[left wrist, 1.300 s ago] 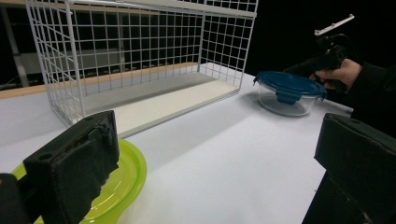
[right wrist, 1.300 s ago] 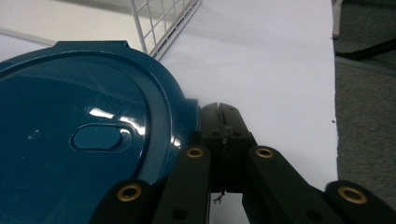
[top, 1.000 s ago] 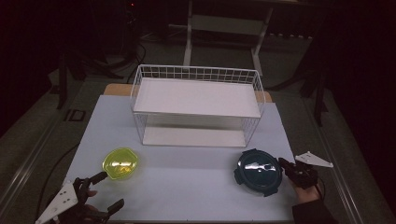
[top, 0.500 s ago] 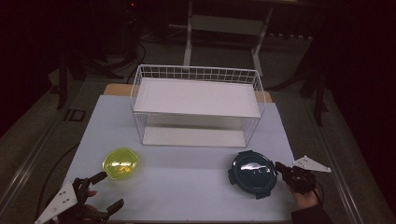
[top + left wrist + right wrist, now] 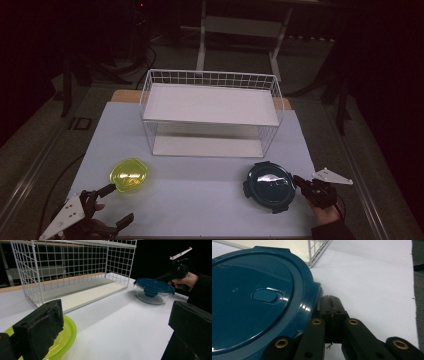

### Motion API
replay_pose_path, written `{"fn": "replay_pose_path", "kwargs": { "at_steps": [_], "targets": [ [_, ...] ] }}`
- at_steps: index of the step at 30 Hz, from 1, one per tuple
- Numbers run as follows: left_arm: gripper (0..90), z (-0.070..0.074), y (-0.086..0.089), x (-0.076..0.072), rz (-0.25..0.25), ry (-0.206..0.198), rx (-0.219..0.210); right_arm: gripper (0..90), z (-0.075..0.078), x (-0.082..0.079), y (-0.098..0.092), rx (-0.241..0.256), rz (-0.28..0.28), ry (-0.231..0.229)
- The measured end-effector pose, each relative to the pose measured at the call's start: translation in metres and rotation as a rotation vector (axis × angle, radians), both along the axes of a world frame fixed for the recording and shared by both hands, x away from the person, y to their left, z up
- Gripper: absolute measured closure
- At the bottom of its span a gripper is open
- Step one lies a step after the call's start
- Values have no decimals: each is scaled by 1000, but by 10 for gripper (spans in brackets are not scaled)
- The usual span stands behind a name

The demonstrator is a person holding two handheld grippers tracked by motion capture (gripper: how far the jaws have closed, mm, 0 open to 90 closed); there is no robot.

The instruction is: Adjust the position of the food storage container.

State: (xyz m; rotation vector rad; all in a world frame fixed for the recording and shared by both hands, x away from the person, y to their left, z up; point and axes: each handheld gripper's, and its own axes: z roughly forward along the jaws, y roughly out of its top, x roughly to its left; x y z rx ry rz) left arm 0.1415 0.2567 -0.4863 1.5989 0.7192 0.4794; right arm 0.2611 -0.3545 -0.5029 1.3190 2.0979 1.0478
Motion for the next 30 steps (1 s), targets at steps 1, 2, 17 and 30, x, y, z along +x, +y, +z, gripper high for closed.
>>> {"fn": "replay_pose_path", "kwargs": {
  "at_steps": [1, 2, 17, 30],
  "targets": [
    [0, 0, 0, 0, 1, 0, 0, 900, 0, 0, 1, 3, 5, 2],
    [0, 0, 0, 0, 1, 1, -1, 900, 0, -1, 3, 3, 8, 4],
    [0, 0, -1, 0, -4, 1, 7, 900, -1, -6, 42, 7, 110, 28],
    [0, 0, -1, 1, -5, 1, 6, 900, 0, -9, 65, 18, 184, 39]
  ]
}}
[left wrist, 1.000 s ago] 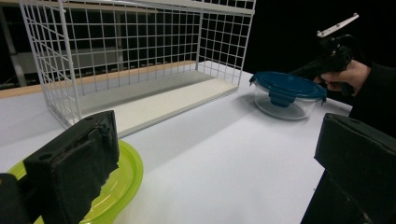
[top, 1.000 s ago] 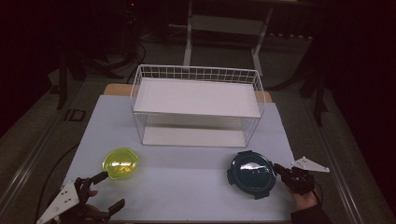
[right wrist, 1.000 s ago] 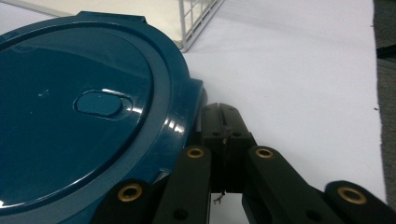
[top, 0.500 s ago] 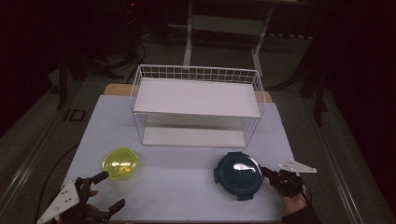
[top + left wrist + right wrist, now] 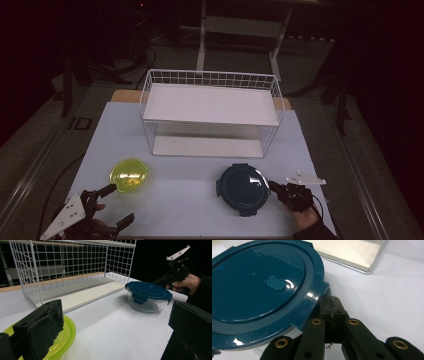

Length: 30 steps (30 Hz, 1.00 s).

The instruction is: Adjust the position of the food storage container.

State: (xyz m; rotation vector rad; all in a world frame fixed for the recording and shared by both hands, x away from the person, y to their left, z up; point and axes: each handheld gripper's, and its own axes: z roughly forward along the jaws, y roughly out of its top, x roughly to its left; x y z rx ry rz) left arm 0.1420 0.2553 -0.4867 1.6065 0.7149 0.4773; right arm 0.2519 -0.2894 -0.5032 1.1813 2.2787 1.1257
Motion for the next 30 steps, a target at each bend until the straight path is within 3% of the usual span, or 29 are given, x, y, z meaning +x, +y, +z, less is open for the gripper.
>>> {"fn": "replay_pose_path", "kwargs": {
  "at_steps": [19, 30],
  "targets": [
    [0, -1, -2, 0, -3, 4, 5, 900, 3, -5, 4, 40, 38, -9],
    [0, -1, -2, 1, -1, 7, 5, 900, 4, -5, 20, 33, 85, 0]
  ]
}}
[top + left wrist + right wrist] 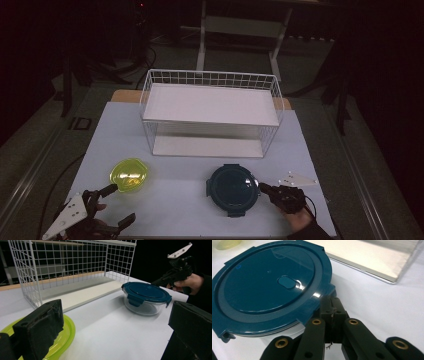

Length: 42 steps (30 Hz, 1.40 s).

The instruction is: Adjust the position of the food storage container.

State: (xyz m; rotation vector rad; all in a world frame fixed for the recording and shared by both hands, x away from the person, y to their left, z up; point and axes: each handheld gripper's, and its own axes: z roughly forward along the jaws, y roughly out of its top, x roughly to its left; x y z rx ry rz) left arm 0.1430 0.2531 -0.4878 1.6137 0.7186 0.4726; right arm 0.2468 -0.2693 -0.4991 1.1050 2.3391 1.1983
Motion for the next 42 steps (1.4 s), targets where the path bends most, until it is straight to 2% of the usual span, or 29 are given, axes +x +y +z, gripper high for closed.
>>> {"fn": "replay_pose_path", "kwargs": {
  "at_steps": [13, 16, 24, 27, 34, 38, 42],
  "targets": [
    [0, 0, -1, 1, -5, 2, 2, 900, 1, 4, 19, -1, 42, 3],
    [0, 0, 0, 1, -6, 3, 0, 900, 1, 3, 26, 1, 66, 3],
    [0, 0, -1, 1, -8, 3, 1, 900, 1, 3, 27, 18, 75, 2],
    [0, -1, -2, 1, -15, 10, -3, 893, 2, 2, 29, -2, 78, -16],
    [0, 4, -18, 1, -85, 13, 21, 840, 13, -5, 27, 20, 78, -62],
    [0, 8, -30, 3, -131, 20, 35, 737, 19, -8, 26, 52, 100, -68],
    [0, 12, -42, 3, -180, 30, 55, 658, 24, -14, 29, 58, 119, -92]
  ]
}}
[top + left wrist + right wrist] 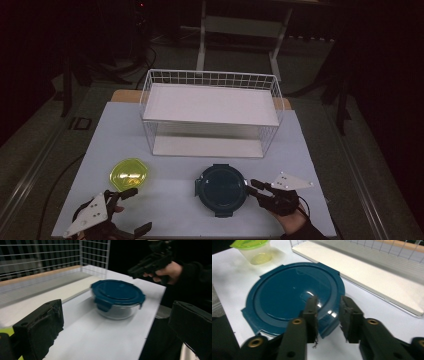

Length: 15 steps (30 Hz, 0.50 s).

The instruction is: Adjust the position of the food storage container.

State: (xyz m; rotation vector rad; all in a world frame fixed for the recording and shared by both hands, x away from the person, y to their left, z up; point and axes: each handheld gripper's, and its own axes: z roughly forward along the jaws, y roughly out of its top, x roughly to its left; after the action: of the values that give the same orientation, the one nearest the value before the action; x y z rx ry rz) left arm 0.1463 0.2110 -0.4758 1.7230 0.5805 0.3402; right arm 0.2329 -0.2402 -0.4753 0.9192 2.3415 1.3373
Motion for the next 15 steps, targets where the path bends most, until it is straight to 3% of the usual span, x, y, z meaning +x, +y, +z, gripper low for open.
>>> {"fn": "replay_pose_path", "kwargs": {
  "at_steps": [4, 9, 12, 15],
  "targets": [
    [0, 6, -11, 3, -23, 23, 19, 494, 5, -5, 4, 26, 28, -19],
    [0, 18, -25, 11, -36, 14, 28, 168, 9, -9, 6, 64, 63, -41],
    [0, 24, -34, 19, -49, 43, 17, 137, 11, -9, 5, 94, 78, -45],
    [0, 28, -43, 31, -58, 76, 5, 142, 14, -12, 4, 63, 50, -104]
  ]
}}
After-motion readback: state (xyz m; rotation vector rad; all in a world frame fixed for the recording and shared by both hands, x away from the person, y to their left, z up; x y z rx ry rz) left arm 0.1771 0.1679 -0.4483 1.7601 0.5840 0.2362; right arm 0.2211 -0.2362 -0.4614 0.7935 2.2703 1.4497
